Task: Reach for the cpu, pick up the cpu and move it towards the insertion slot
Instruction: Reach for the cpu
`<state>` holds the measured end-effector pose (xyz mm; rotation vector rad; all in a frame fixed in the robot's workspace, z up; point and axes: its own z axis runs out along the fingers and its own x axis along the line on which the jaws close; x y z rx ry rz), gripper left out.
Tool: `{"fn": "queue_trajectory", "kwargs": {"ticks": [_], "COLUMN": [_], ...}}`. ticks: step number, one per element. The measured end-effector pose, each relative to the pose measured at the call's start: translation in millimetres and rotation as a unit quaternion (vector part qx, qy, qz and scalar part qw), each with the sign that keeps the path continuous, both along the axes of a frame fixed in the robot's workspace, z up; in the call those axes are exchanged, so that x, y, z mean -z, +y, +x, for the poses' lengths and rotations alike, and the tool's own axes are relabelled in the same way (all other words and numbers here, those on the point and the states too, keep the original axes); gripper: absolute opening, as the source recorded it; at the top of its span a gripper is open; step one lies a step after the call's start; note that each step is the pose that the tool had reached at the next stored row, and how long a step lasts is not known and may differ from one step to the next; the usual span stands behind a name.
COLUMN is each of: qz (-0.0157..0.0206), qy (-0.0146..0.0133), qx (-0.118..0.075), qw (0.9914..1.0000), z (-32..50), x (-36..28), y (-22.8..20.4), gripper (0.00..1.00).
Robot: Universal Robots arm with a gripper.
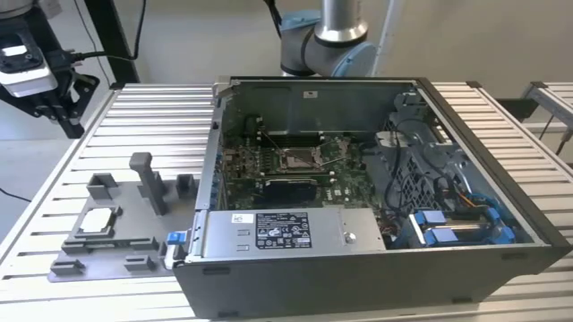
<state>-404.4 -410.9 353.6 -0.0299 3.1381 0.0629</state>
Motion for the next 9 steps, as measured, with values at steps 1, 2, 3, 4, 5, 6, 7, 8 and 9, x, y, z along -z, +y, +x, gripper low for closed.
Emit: {"fn": "queue_trajectory", "kwargs": {"ticks": [1, 2, 3, 4, 5, 6, 7, 8, 9], "qz": [0.0001, 0.0001, 0.0001, 0.0002, 0.0001, 0.0001, 0.0001, 0.0001, 0.0001], "qy": [-0.0004, -0.0007, -0.001, -0.001, -0.001, -0.001, -0.001, -0.001, -0.001], "qx": [0.0, 0.0, 0.0, 0.0, 0.0, 0.0, 0.0, 0.0, 0.0], "qw": [1.0, 1.0, 1.0, 1.0, 1.0, 1.0, 1.0, 1.0, 1.0], "z": [-1.6, -3.1, -4.8, -6.2, -6.6, -6.7, -6.8, -7.1, -7.3], "x": [0.3, 0.7, 0.9, 1.0, 1.0, 1.0, 1.0, 1.0, 1.0], "y": [-1.9, -3.4, -4.3, -4.5, -4.6, -4.6, -4.6, -4.6, -4.6], "gripper": [0.0, 0.0, 0.0, 0.0, 0.0, 0.0, 0.0, 0.0, 0.0]}}
